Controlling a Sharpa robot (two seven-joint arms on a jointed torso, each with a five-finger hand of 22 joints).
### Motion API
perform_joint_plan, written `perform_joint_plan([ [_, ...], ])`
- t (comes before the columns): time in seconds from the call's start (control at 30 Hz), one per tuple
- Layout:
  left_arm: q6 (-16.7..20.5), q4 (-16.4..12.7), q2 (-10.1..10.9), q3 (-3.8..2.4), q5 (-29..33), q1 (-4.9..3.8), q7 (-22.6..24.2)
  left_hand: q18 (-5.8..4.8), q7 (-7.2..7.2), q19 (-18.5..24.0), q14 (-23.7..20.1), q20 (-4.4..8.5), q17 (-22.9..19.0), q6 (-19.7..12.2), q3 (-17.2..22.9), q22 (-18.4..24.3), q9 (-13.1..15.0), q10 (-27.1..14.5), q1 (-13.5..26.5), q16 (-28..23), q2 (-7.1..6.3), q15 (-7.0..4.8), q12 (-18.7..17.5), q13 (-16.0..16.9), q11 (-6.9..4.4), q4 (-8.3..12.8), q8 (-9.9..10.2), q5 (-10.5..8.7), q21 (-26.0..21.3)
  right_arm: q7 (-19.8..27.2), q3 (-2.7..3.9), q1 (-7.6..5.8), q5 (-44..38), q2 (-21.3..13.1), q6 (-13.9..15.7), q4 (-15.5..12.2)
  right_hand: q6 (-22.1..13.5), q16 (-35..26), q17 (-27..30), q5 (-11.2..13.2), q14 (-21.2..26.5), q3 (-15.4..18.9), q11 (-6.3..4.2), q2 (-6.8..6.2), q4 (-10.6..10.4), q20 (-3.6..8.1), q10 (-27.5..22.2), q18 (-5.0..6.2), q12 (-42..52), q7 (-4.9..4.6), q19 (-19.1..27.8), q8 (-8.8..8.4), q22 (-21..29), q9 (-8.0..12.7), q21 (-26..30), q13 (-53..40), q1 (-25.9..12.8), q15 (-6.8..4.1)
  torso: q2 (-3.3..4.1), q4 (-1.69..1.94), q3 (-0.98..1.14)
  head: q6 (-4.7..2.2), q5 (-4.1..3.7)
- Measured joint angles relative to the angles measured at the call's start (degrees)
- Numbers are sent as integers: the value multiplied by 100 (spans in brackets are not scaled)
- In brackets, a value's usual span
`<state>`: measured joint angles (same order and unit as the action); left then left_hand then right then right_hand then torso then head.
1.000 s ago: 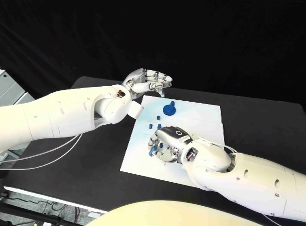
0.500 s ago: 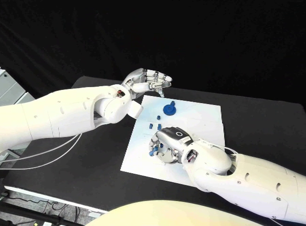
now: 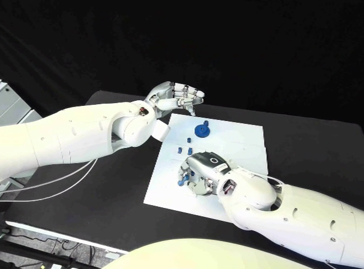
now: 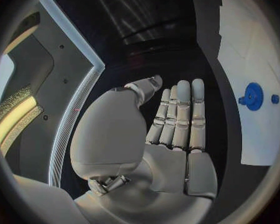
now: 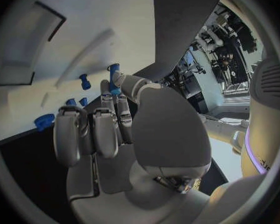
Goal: Assemble the parts on the task board
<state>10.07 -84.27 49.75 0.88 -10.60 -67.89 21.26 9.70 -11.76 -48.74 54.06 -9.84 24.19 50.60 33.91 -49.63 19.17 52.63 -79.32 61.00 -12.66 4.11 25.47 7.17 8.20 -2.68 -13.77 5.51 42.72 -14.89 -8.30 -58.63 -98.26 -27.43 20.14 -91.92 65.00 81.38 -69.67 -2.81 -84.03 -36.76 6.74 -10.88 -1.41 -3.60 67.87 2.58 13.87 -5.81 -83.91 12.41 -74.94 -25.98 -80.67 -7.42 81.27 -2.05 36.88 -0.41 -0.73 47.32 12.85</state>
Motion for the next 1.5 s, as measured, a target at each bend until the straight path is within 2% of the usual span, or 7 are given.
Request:
perform_joint_plan([
  [0.63, -9, 2, 12, 0, -1, 0, -6, 1, 0, 0, 0, 0, -5, 0, 0, 6, 0, 0, 0, 0, 0, 0, 0, 1, 0, 0, 0, 0, 0, -103, -1, -1, -128, -60, -25, -118, 1, 0, -9, 3, -1, 1, 0, -25, 0, 0, 0, 1, -13, -2, 0, -7, 1, -10, 1, -51, -24, 1, -3, -3, -1, -7, -4],
  [0.9, -10, 2, 11, 1, -1, -1, -9, 1, 0, 0, 0, 0, -5, 0, 0, 5, 0, 0, 0, 0, 0, 0, 0, 1, 0, 0, 0, 0, 0, -188, 0, -10, -190, 26, -172, -100, 12, 0, 30, 8, -1, -9, 0, -39, 24, 0, 0, 0, -7, -12, 0, -13, 2, -12, 1, -51, -39, 1, -3, -4, 0, -17, -5],
  [1.1, -10, 2, 10, 1, -1, -1, -11, 0, 0, 0, 0, 0, -5, 0, 0, 5, 0, -21, 0, 0, 0, 0, 0, -5, -21, 0, 0, 0, 0, -261, 6, -23, -250, 104, -297, -65, -75, -35, 80, 8, -9, -1, 0, -25, 65, 0, 1, 1, -105, -84, 0, -48, 2, -23, 74, -66, -161, 10, -3, 0, -1, -21, -27],
  [1.23, -10, 3, 10, 1, -1, -1, -13, 0, 0, 0, 0, 0, -5, 0, 0, 5, 0, -21, 0, 0, 0, 0, 0, -6, -21, 0, 0, 0, 0, -277, 6, -28, -262, 144, -340, -34, -258, -57, 111, -140, -11, 23, -53, -66, 66, 0, 49, 1, -248, -111, 0, -158, 3, -19, 121, -69, -362, 11, -3, -1, -4, -22, -33],
  [1.33, -10, 3, 10, 2, -1, -1, -16, 1, 0, 0, 0, 0, -5, 0, 0, 5, 0, -21, 0, 0, 0, 0, 0, -6, -21, 0, 0, 0, 0, -276, 3, -29, -261, 161, -340, -19, -421, -57, 53, -155, 15, 99, -284, -192, -4, -62, 141, 3, -434, -169, -16, -271, 3, 23, 281, -16, -540, 87, -3, -1, -4, -22, -35],
  [1.37, -10, 3, 10, 2, -1, -1, -17, 0, 0, 0, 0, 0, -5, 0, 0, 5, 0, -21, 0, 0, 0, 0, 0, -6, -21, 0, 0, 0, 0, -273, 3, -30, -257, 166, -334, -14, -485, -57, 90, -179, 0, 130, -301, -257, -34, -86, 12, 3, -529, -188, 1, -314, 3, 38, 445, 12, -603, 125, -3, -2, -4, -23, -37],
  [1.5, -12, 3, 14, 2, -1, -1, -21, 0, 0, 0, 0, 0, -5, 0, 0, 5, 0, -21, 0, 0, 0, 0, 0, -5, -21, 0, 0, 0, 0, -250, -4, -27, -238, 171, -291, -7, -691, -149, 293, -186, 2, 294, -188, -396, -45, -156, -410, 3, -687, -195, -10, -457, 3, 75, 971, 101, -632, 204, -3, -3, -4, -35, -41],
])
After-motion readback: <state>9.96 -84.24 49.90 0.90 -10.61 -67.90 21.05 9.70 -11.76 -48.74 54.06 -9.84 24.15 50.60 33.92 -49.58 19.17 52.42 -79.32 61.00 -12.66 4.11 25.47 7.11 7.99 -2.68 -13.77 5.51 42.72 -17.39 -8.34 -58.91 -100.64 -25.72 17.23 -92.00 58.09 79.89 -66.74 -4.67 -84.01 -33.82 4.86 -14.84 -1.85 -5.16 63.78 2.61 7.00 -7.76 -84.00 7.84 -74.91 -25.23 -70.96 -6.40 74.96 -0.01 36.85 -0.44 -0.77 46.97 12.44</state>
